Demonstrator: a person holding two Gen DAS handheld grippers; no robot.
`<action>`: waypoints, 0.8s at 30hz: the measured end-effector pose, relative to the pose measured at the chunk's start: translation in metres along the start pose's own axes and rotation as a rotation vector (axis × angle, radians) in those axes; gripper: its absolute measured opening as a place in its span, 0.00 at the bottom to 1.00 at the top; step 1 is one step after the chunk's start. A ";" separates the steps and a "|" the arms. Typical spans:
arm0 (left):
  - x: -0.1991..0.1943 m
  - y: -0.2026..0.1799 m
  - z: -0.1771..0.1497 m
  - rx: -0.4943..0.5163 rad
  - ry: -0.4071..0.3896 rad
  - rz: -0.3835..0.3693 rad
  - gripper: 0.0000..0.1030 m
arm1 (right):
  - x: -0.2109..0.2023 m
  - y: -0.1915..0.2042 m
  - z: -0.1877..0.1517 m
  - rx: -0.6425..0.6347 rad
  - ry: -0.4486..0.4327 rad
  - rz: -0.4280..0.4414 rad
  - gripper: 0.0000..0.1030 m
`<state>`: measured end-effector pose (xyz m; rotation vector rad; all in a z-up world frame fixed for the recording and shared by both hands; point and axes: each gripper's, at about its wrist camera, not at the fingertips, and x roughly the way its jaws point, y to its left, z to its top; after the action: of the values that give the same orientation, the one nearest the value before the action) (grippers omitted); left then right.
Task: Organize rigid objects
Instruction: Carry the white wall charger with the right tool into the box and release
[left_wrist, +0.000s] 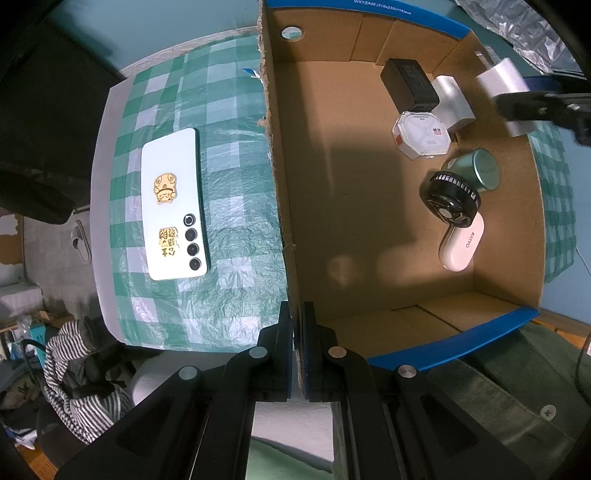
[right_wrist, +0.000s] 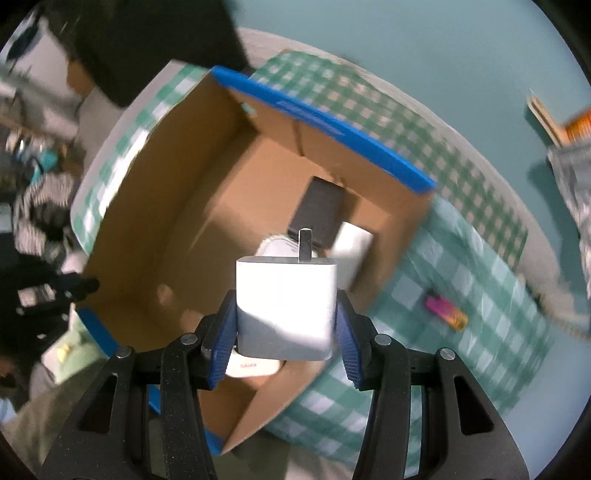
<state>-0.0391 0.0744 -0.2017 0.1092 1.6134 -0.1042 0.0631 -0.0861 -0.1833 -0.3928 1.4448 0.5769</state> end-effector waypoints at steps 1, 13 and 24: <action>0.000 0.000 0.000 -0.001 -0.001 -0.001 0.04 | 0.005 0.004 0.002 -0.026 0.010 0.000 0.48; -0.001 0.001 -0.003 -0.007 -0.005 -0.004 0.04 | 0.021 0.020 0.012 -0.120 0.020 -0.018 0.47; -0.001 0.002 -0.004 -0.005 -0.005 -0.002 0.04 | -0.022 0.016 0.008 -0.146 -0.068 -0.056 0.47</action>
<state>-0.0424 0.0764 -0.2008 0.1033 1.6085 -0.1021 0.0591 -0.0716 -0.1597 -0.5224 1.3271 0.6462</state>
